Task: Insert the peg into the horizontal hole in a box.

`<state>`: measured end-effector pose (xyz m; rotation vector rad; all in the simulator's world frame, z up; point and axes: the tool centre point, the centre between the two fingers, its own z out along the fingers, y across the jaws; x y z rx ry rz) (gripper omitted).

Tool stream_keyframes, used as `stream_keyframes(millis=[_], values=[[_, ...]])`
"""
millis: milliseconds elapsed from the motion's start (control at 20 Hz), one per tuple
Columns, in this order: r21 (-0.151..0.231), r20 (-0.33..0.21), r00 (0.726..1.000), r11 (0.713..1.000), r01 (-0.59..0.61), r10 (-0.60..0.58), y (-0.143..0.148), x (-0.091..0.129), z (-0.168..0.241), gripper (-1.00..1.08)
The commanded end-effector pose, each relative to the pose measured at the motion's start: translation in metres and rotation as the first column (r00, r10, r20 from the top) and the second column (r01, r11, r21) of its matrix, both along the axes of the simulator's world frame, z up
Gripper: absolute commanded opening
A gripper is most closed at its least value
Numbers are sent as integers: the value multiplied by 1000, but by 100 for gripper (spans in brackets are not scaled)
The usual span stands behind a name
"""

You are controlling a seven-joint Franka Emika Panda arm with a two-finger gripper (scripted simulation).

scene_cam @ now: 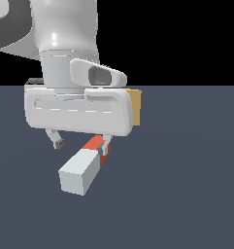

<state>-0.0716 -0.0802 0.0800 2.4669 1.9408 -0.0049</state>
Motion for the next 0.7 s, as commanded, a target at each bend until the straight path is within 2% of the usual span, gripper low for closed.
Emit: stream_keyframes(millis=[0, 350, 650], values=[[2, 1, 1000, 1000, 12, -12, -2, -4, -4, 100], [2, 0, 1000, 1000, 11, -11, -2, -4, -9, 100], [3, 0, 1000, 1000, 13, -13, -2, -5, -34, 100]])
